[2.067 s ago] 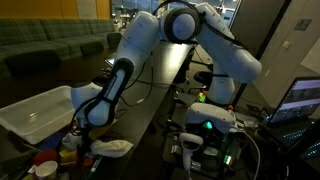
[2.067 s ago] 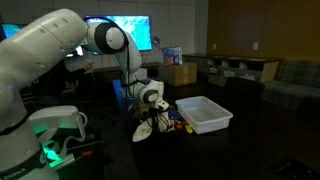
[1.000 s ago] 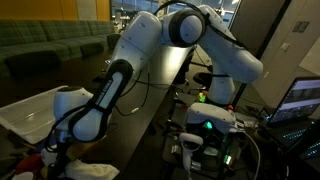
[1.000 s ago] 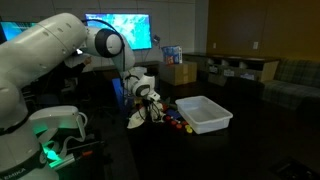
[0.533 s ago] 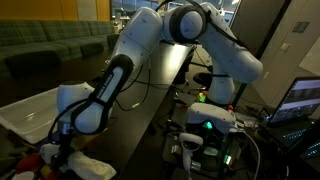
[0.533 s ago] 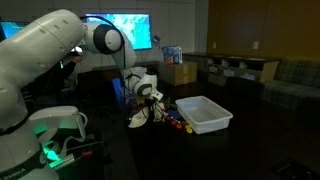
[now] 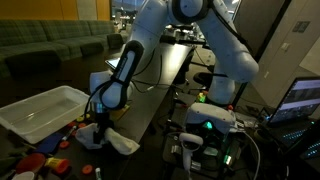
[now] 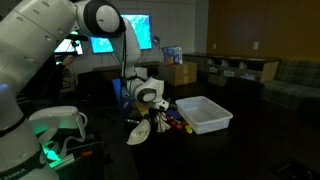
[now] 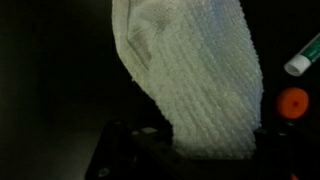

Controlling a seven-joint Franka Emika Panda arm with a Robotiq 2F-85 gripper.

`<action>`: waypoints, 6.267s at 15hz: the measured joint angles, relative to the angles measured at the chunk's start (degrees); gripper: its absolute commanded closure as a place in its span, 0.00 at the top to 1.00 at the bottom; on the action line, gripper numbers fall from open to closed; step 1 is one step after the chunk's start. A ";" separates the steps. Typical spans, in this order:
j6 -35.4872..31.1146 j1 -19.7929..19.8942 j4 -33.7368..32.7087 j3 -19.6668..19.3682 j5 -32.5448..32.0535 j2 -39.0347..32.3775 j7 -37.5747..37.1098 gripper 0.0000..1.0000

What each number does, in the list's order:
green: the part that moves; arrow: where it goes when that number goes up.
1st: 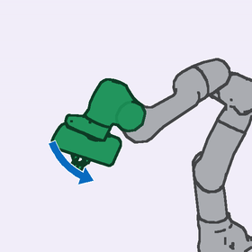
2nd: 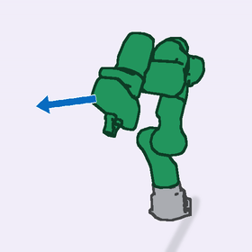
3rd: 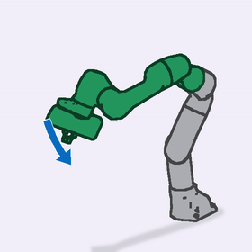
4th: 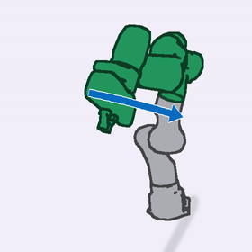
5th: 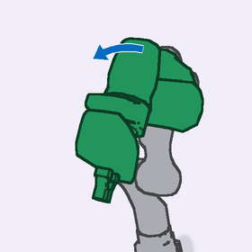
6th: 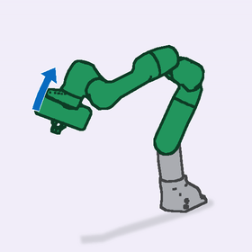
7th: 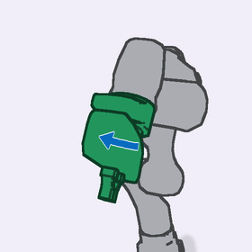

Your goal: Use the white cloth to move the objects to the left and put it in the white storage box

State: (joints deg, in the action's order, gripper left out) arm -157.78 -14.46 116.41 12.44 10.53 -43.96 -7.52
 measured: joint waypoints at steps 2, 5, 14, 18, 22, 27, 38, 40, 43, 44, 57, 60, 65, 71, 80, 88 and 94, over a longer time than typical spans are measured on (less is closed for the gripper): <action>-0.06 2.95 4.22 -1.25 -0.78 2.11 2.21 0.09; -0.57 4.38 7.34 -6.63 -3.22 3.32 2.36 0.09; -9.12 4.83 6.55 -19.18 -4.19 -3.14 -5.37 0.09; -10.28 2.60 1.24 -21.92 -4.19 -6.25 -9.82 0.09; -10.07 -1.18 -5.11 -24.62 -4.19 -9.63 -13.36 0.09; -9.16 -5.68 -11.35 -26.93 -4.23 -12.97 -15.58 0.09; -7.10 -11.99 -17.62 -27.23 -5.20 -15.84 -17.73 0.09; -6.75 -12.94 -17.78 -27.20 -5.24 -15.84 -18.05 0.09; -6.42 -14.08 -17.90 -27.13 -5.26 -15.84 -18.43 0.09; -6.30 -14.37 -17.97 -27.05 -5.26 -15.84 -18.53 0.09; -5.65 -18.04 -18.79 -20.52 -5.26 -15.28 -18.80 0.09; -5.30 -19.32 -19.37 -18.73 -5.26 -15.29 -18.80 0.09; -3.57 -20.46 -20.97 -15.01 -5.26 -15.45 -18.74 0.09; -2.46 -22.70 -22.36 -12.93 -5.30 -15.73 -18.70 0.09; -2.46 -23.45 -21.32 -19.69 -7.86 -15.64 -18.65 0.09; -2.46 -23.07 -19.48 -28.20 -10.25 -15.65 -18.74 0.09; -2.45 -21.91 -19.12 -31.61 -10.49 -16.23 -18.79 0.09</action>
State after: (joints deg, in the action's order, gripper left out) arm -160.24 -36.38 97.29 -19.17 0.03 -60.18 -26.30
